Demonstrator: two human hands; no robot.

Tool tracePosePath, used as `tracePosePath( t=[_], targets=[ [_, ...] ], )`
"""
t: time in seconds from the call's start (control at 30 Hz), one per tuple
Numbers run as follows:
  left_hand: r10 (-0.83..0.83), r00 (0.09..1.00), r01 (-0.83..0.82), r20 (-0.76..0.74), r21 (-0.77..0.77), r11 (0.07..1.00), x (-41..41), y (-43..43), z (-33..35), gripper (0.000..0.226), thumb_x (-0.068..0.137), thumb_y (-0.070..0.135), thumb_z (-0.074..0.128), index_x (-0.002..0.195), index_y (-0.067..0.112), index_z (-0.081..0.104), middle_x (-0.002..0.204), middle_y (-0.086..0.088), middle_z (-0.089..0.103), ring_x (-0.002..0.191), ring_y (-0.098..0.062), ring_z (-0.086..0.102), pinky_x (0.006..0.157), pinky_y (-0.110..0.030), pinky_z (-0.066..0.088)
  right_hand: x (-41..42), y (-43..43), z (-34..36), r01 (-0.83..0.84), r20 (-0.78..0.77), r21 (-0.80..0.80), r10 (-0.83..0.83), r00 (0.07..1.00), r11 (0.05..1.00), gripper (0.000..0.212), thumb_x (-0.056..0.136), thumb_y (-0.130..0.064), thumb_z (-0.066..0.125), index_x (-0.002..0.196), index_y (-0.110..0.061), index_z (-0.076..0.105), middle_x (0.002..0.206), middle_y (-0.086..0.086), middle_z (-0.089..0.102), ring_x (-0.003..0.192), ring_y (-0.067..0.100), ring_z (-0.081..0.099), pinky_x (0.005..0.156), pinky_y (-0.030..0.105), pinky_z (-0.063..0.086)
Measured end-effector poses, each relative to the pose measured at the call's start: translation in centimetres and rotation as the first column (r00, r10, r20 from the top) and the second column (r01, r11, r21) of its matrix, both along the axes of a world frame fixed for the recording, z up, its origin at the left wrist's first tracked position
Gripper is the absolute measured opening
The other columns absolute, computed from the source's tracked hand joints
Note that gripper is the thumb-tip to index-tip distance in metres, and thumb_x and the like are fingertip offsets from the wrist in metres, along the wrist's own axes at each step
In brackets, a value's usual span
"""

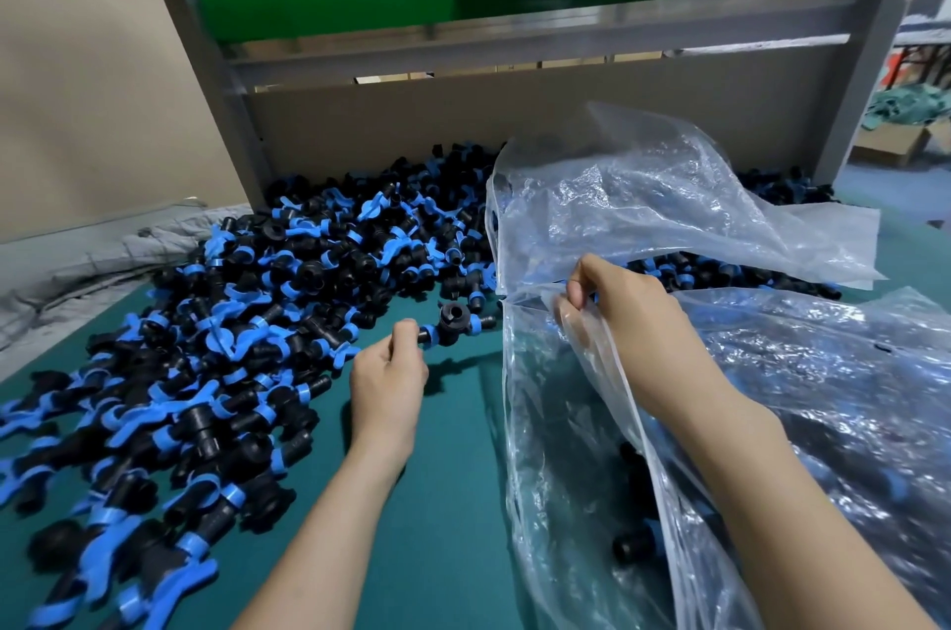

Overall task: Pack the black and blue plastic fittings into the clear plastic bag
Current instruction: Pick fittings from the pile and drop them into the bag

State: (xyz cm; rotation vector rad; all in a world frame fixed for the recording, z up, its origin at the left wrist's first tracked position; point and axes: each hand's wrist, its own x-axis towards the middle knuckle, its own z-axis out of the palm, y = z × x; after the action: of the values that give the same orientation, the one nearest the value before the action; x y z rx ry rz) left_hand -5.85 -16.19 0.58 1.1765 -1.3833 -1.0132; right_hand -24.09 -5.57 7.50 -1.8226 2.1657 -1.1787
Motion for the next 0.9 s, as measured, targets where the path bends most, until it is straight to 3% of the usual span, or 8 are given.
tracePosePath(
  t=[0.4, 0.57, 0.7, 0.9],
  targets=[
    [-0.003, 1.000, 0.003, 0.022, -0.020, 1.000, -0.02, 0.01, -0.10, 0.041, 0.090, 0.032, 0.046, 0.060, 0.010, 0.028, 0.061, -0.008, 0.027, 0.060, -0.020, 0.022, 0.053, -0.030, 0.017, 0.08, 0.04, 0.06, -0.014, 0.010, -0.018, 0.015, 1.000, 1.000, 0.026, 0.097, -0.034, 0.055, 0.077, -0.025, 0.041, 0.070, -0.003, 0.059, 0.065, 0.023, 0.050, 0.060, 0.035, 0.038],
    [-0.022, 1.000, 0.022, 0.012, -0.025, 0.999, 0.10, -0.01, -0.10, 0.048, 0.091, 0.031, 0.046, 0.064, -0.006, 0.033, 0.062, -0.009, 0.033, 0.056, -0.017, 0.025, 0.040, -0.017, 0.019, 0.11, 0.01, 0.12, -0.012, 0.000, -0.017, 0.012, 1.000, 1.000, 0.023, 0.096, -0.033, 0.054, 0.078, -0.024, 0.043, 0.073, -0.004, 0.060, 0.068, 0.025, 0.052, 0.061, 0.035, 0.040],
    [-0.035, 0.999, 0.035, -0.029, -0.004, 0.999, 0.24, 0.03, 0.13, 0.044, 0.092, 0.031, 0.047, 0.062, 0.000, 0.041, 0.062, -0.011, 0.036, 0.055, -0.015, 0.029, 0.041, -0.014, 0.023, 0.13, 0.08, 0.11, -0.013, -0.009, -0.016, 0.012, 1.000, 1.000, 0.024, 0.097, -0.033, 0.055, 0.078, -0.024, 0.043, 0.073, -0.003, 0.060, 0.068, 0.025, 0.053, 0.061, 0.036, 0.041],
    [-0.026, 0.999, 0.027, -0.026, 0.026, 0.999, 0.38, 0.25, 0.19, 0.037, 0.088, 0.037, 0.047, 0.062, 0.011, 0.044, 0.057, -0.004, 0.042, 0.054, -0.013, 0.035, 0.056, -0.031, 0.029, 0.08, -0.07, 0.05, 0.000, -0.017, -0.012, 0.000, 1.000, 1.000, 0.023, 0.096, -0.029, 0.055, 0.078, -0.025, 0.042, 0.075, -0.002, 0.061, 0.070, 0.029, 0.054, 0.062, 0.038, 0.043]
  ],
)
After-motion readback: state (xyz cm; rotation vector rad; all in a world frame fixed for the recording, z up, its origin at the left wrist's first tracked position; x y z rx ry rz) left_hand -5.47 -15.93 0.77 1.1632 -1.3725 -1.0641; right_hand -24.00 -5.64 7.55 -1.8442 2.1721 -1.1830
